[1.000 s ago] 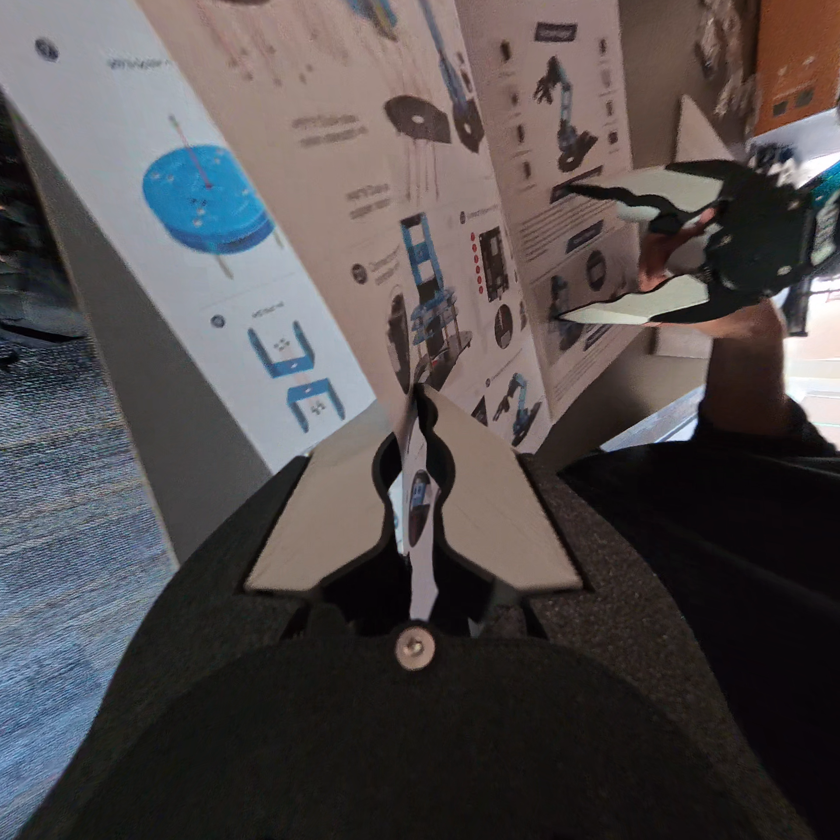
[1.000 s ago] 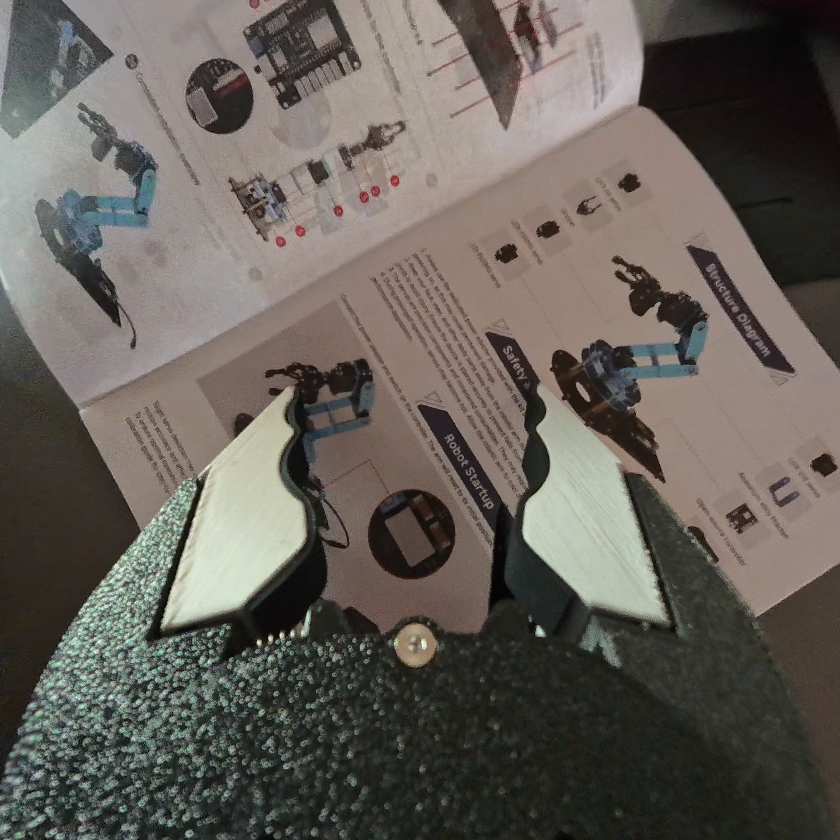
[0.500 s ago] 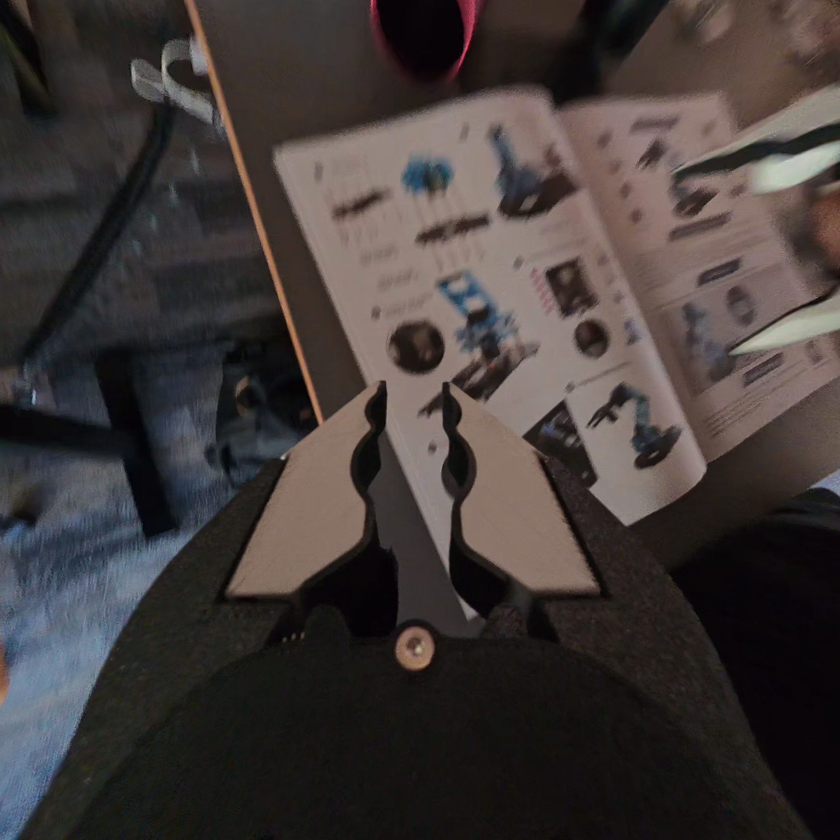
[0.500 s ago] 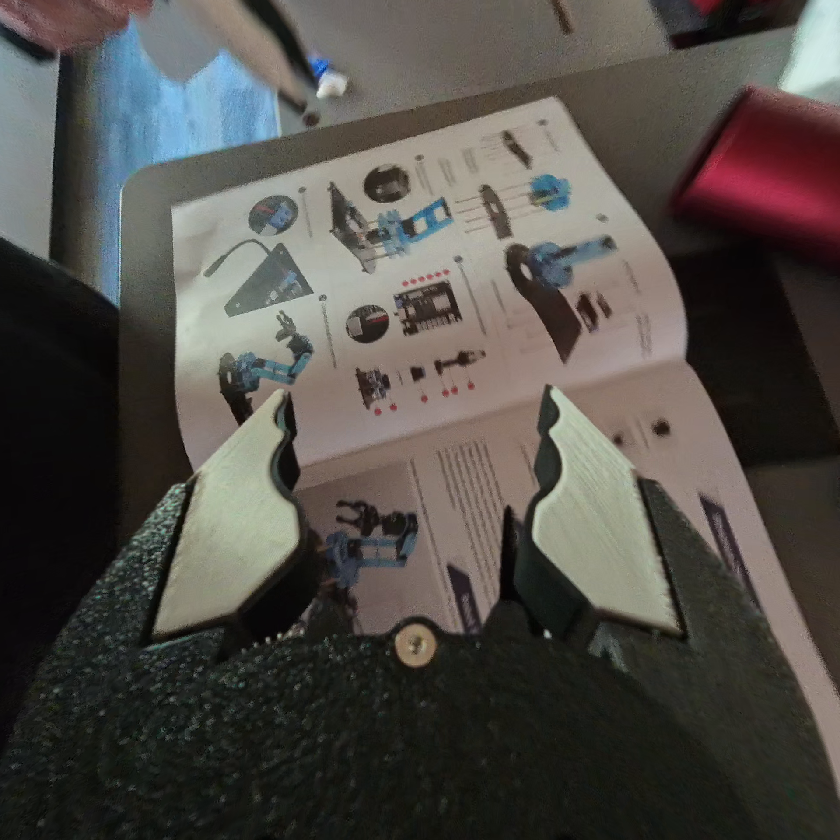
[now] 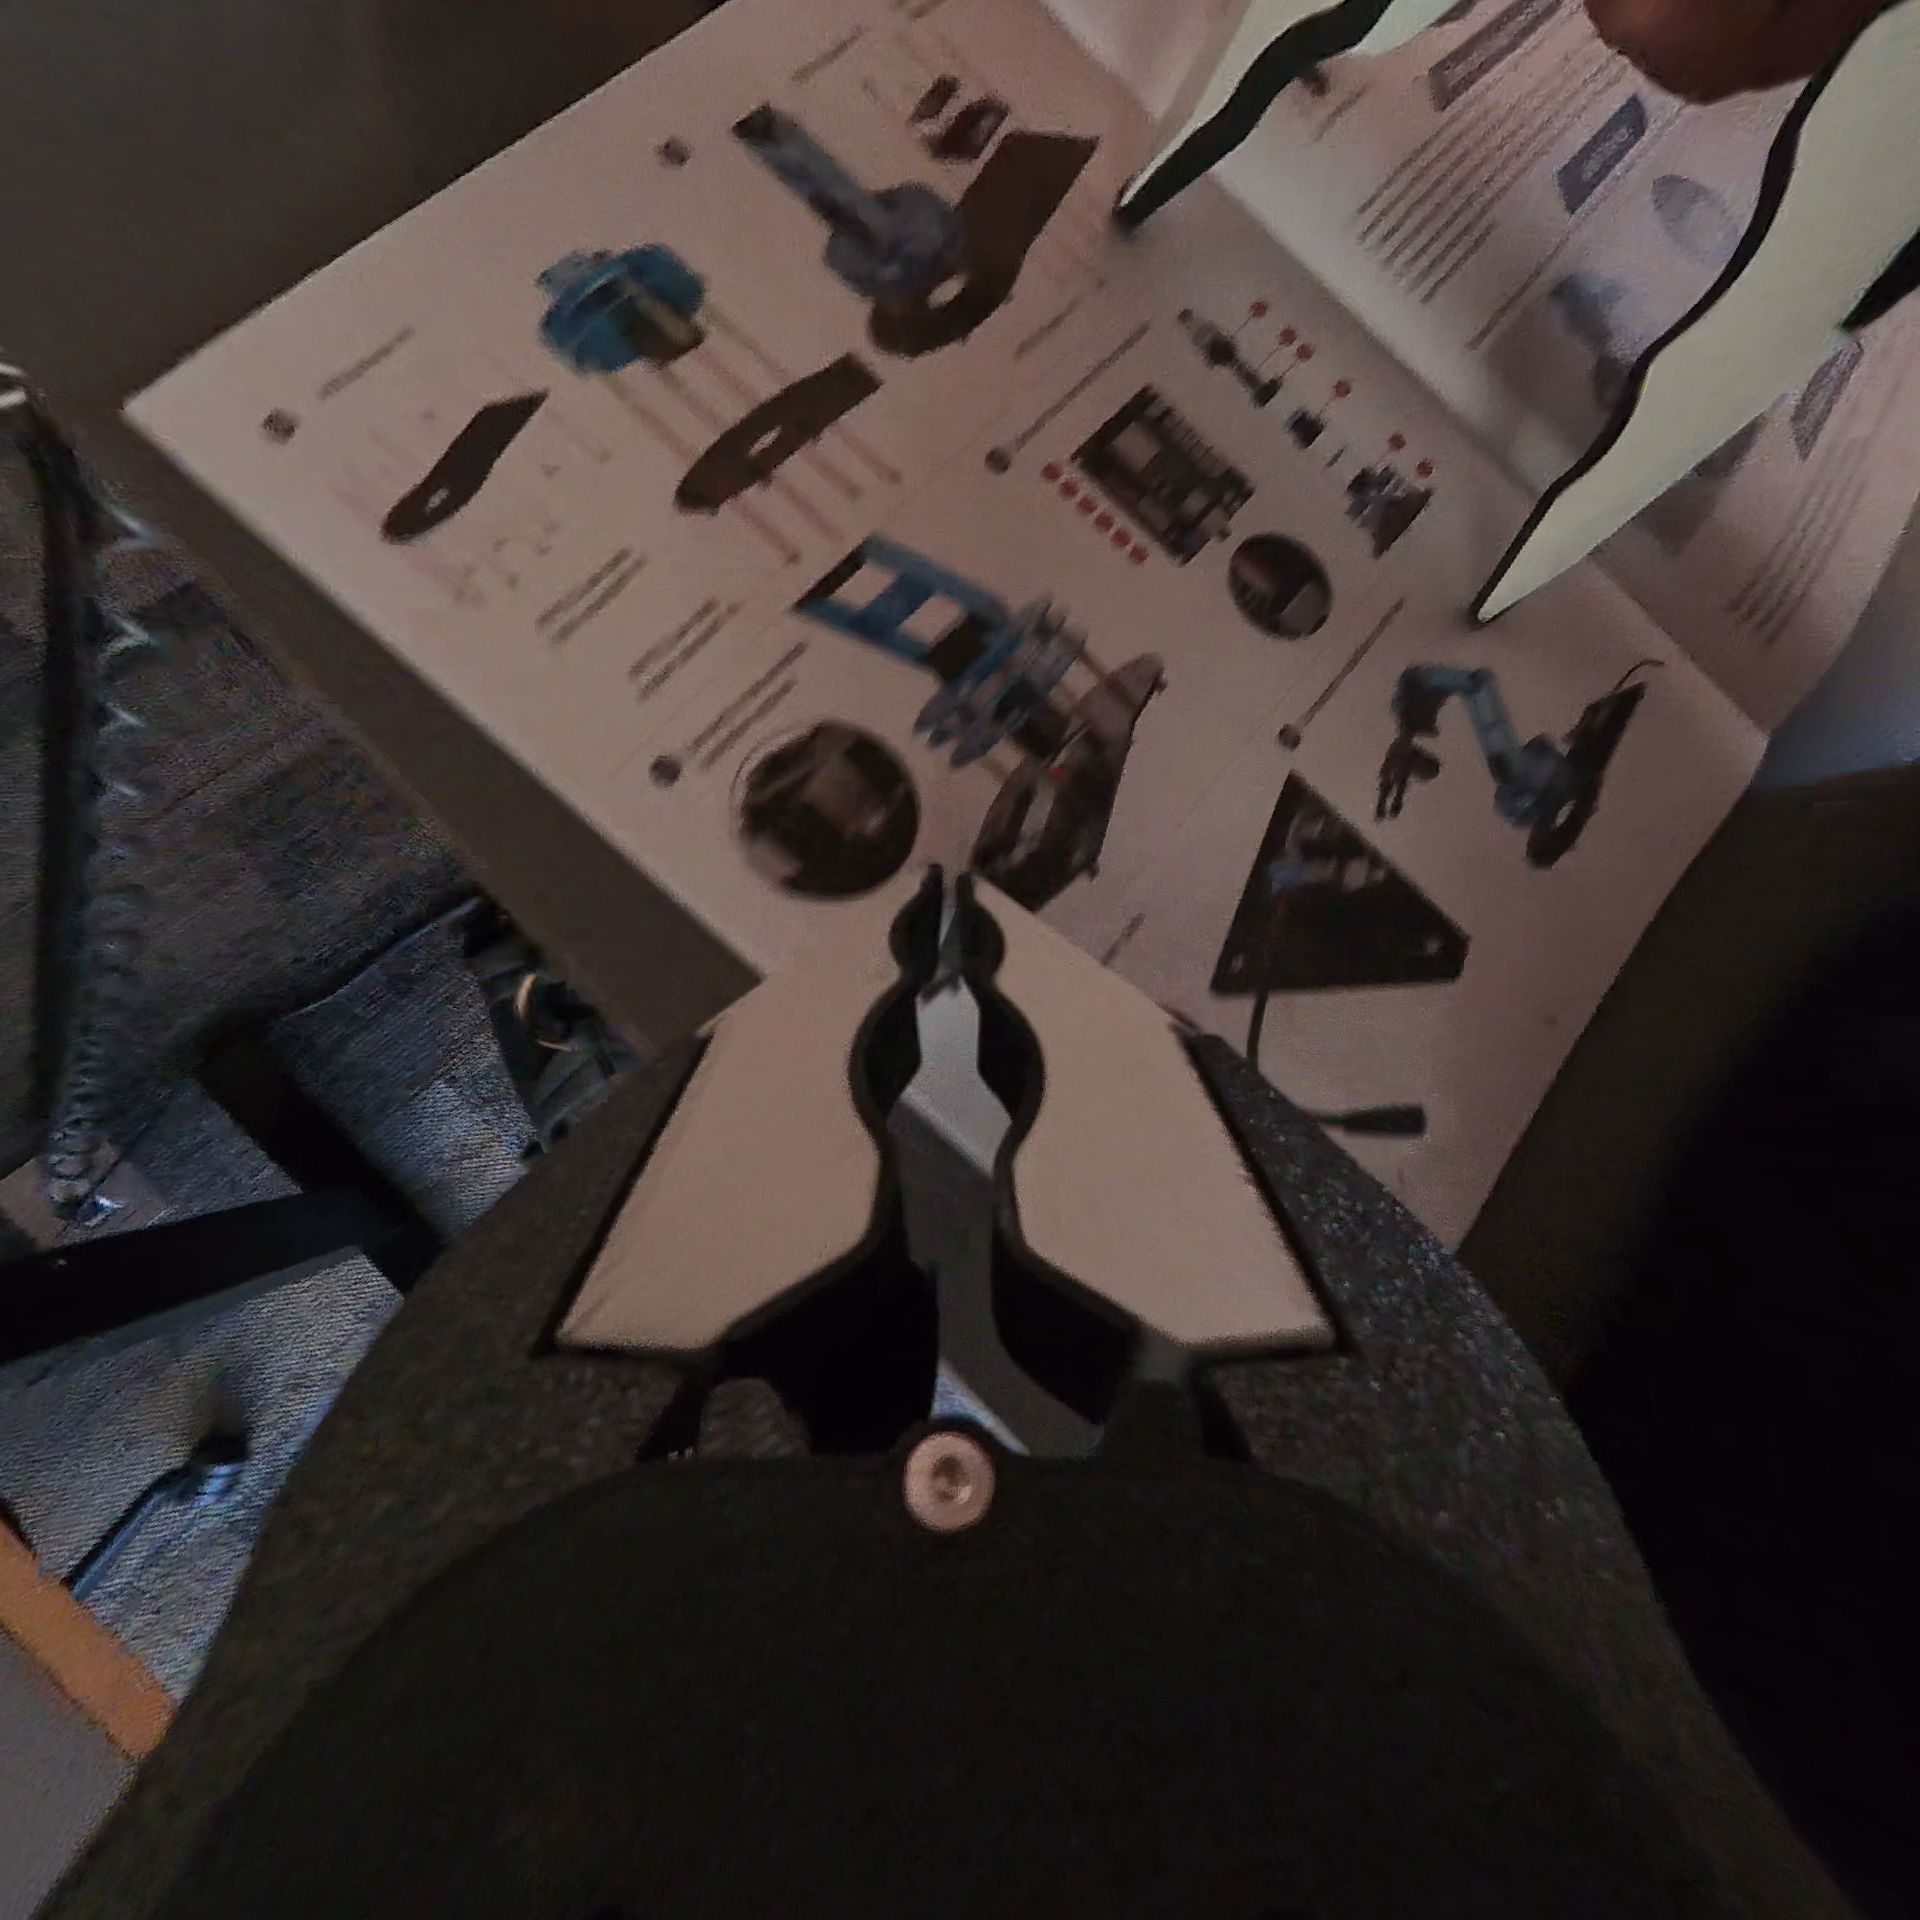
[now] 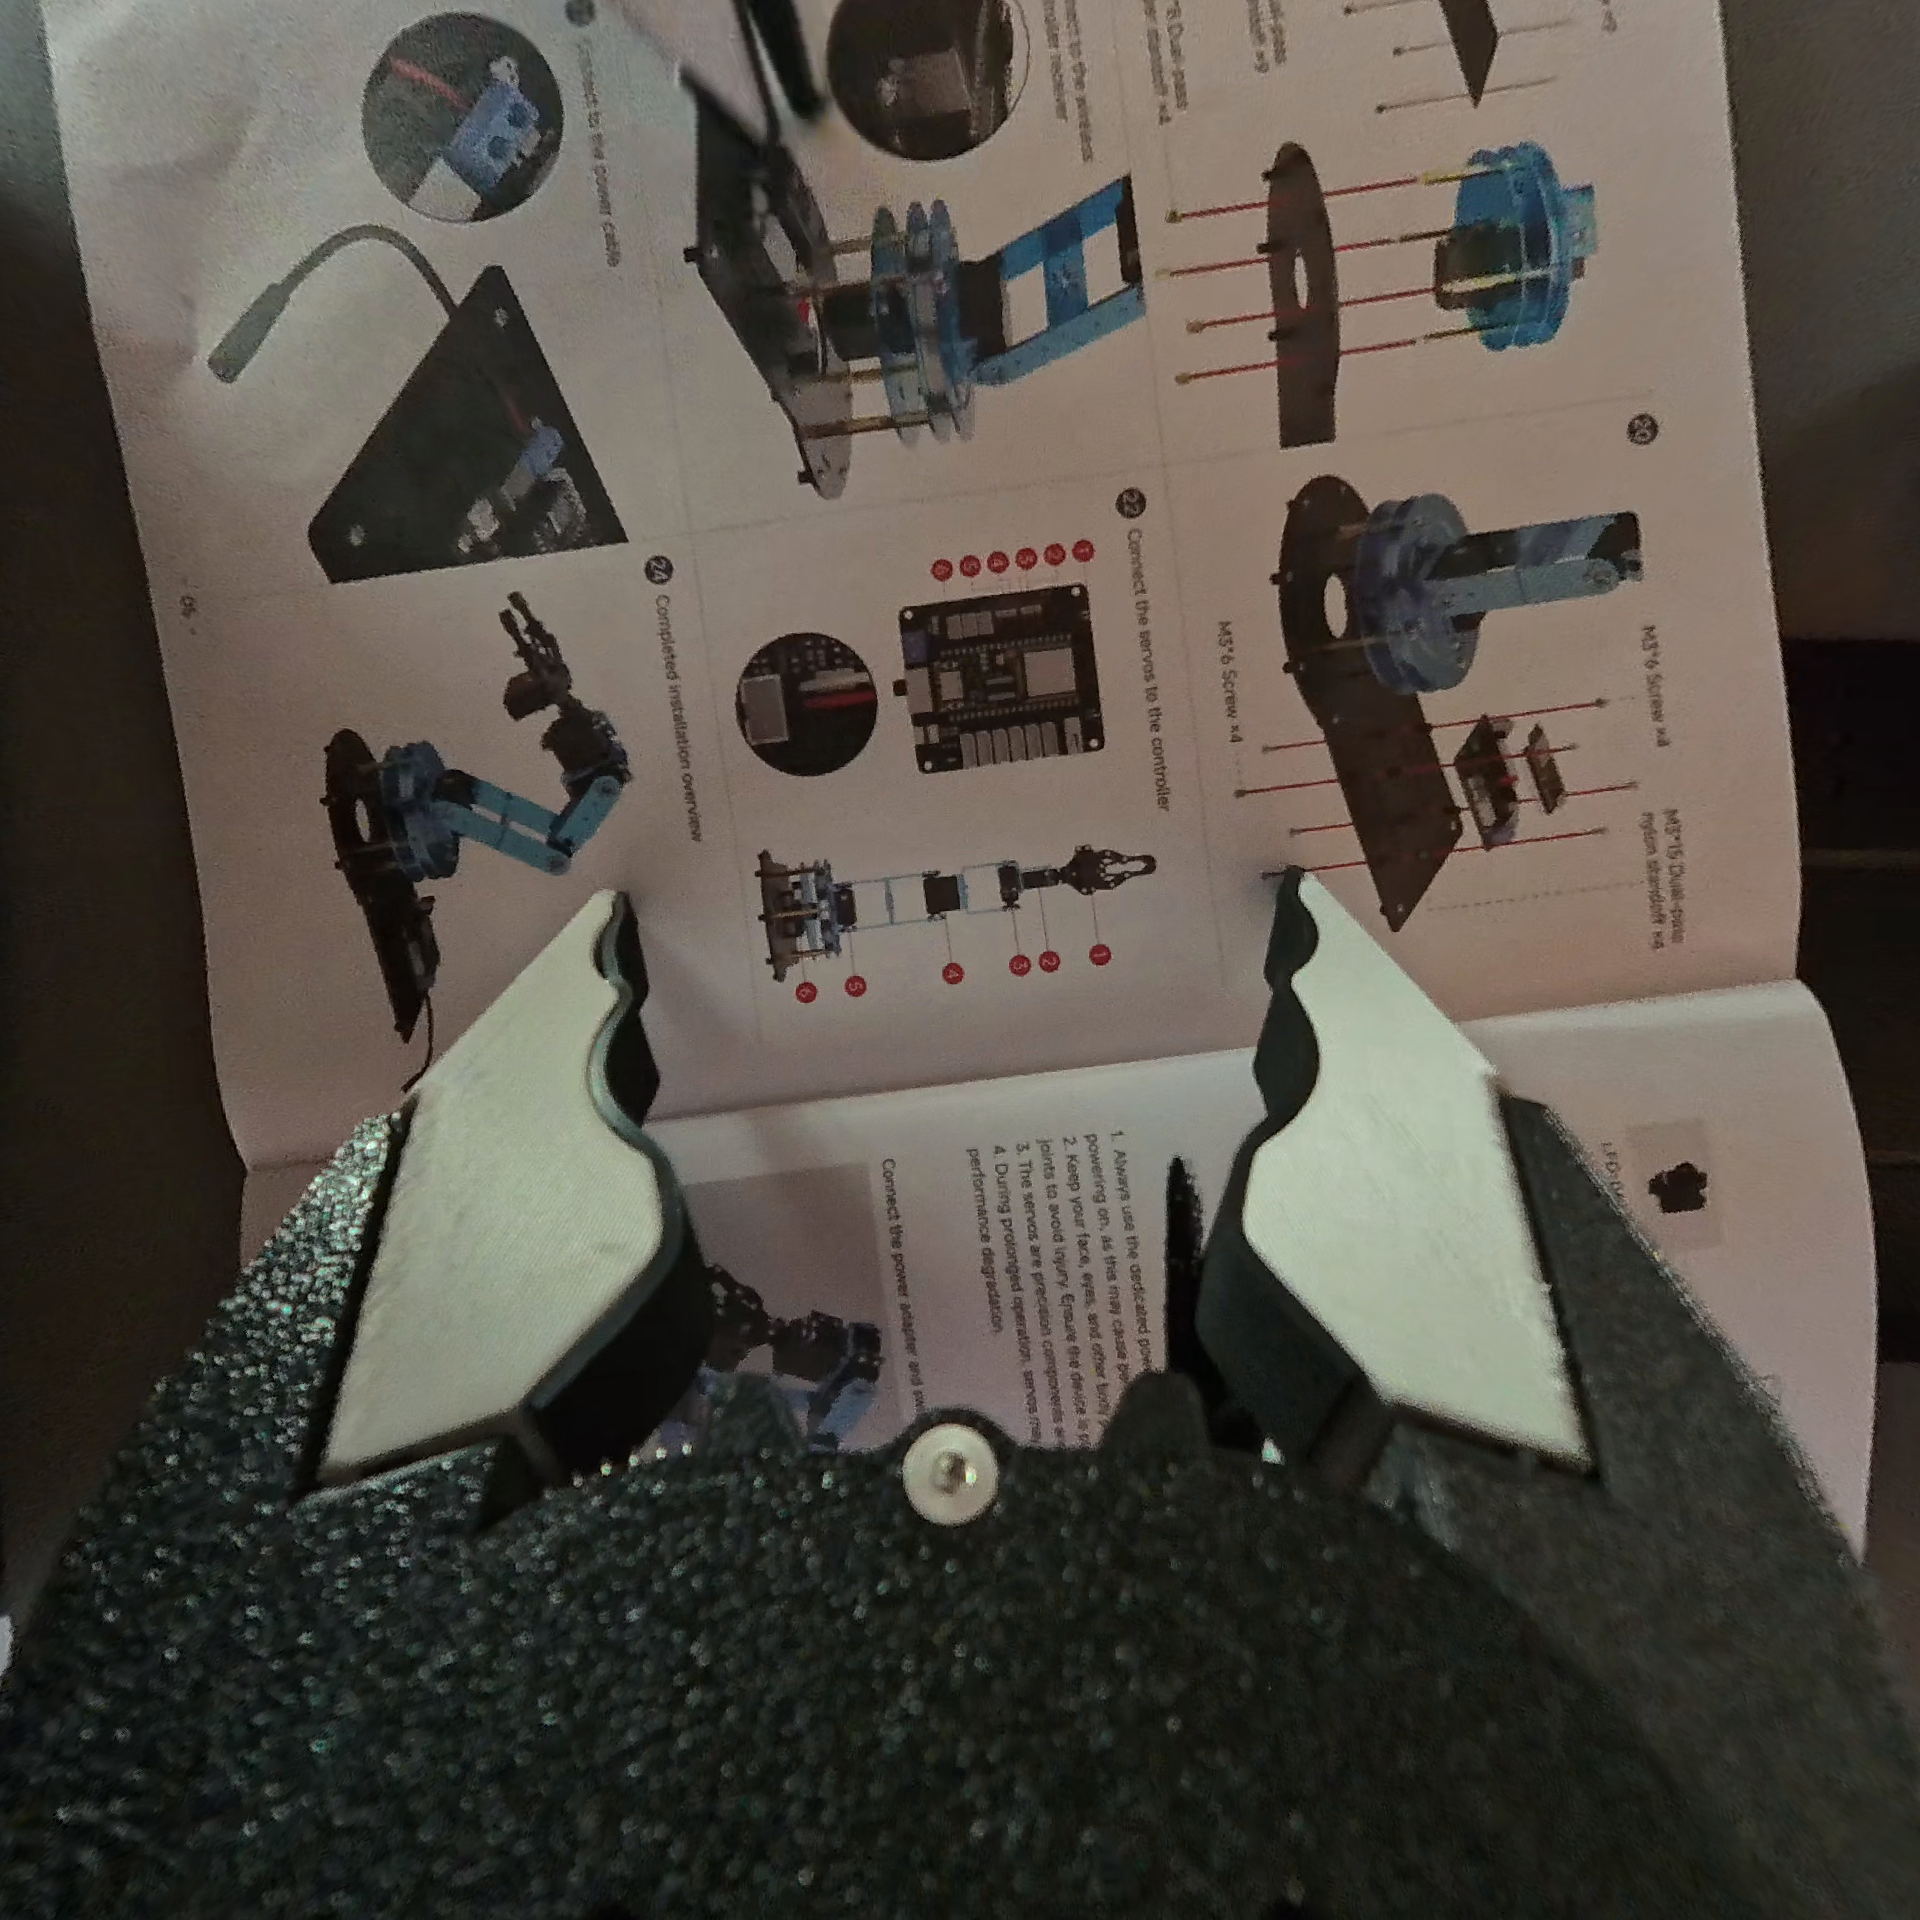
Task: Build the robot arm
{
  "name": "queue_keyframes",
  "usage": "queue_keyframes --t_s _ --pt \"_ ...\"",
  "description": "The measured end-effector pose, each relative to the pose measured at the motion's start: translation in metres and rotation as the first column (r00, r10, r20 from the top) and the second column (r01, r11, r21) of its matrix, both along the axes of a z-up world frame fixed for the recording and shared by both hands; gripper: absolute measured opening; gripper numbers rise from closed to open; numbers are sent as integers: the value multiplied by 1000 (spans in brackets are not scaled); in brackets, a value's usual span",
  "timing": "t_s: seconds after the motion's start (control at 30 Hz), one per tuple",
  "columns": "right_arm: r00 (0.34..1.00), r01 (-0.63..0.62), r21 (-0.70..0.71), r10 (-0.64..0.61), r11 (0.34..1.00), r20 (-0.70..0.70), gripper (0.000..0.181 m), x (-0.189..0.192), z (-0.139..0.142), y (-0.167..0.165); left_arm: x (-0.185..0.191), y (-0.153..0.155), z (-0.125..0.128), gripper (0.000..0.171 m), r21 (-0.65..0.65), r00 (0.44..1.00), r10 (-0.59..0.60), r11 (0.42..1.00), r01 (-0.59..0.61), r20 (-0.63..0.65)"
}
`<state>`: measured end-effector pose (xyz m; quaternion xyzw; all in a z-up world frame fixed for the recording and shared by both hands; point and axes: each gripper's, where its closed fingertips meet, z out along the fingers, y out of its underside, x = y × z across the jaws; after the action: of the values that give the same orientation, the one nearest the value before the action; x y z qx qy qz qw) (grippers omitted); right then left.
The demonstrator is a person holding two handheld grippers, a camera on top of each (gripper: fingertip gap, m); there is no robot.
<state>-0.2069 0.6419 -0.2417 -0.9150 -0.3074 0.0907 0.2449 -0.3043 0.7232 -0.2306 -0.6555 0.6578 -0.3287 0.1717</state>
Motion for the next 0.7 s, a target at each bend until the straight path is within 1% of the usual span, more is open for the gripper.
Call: queue_keyframes --t_s 0.07,0.1,0.13,0.17,0.23,0.27,0.3,0.37,0.4,0.5,0.6,0.67,0.7 --pt "1000 21 15 -21 1000 -13 118 -1 0 1 -14 11 0 1 -58 1000 29 998 -29 -8" --pt "999 31 22 -31 999 -18 118 -1 0 2 -19 14 1 6 -82 999 41 996 -42 -11" --pt "999 40 26 -40 999 -20 118 -2 1 2 -22 16 4 21 -88 999 44 995 -44 -7" --pt "999 42 24 -42 999 -14 118 -2 1 2 -23 18 8 29 -82 999 46 996 -46 4" --pt "999 52 22 -52 998 1 117 -2 3 3 -22 21 23 28 -89 997 64 994 -59 54" --pt "996 85 38 -85 996 -16 115 -3 7 5 -21 25 31 28 -91 993 91 992 -84 78" --pt "990 124 69 -120 990 -68 113 -7 18 7 -20 30 38 29 -81 988 125 990 -117 93" --pt "961 215 137 -184 967 -205 110 -17 46 10 -20 37 48 29 -54 978 169 985 -164 119" --pt "949 250 149 -211 957 -234 110 -20 52 7 -20 37 52 29 -49 975 180 983 -175 129" --pt "926 322 155 -277 934 -257 112 -22 54 -3 -17 33 59 29 -67 970 200 979 -192 139" --pt "872 414 160 -340 896 -352 111 -21 64 -12 -7 24 65 29 -76 971 172 984 -161 165" --pt "824 484 191 -372 854 -427 104 -16 82 -24 7 16 72 30 -56 970 141 990 -132 197" --pt "797 531 218 -395 819 -457 99 -9 93 -34 17 9 77 31 -49 967 119 993 -110 224"
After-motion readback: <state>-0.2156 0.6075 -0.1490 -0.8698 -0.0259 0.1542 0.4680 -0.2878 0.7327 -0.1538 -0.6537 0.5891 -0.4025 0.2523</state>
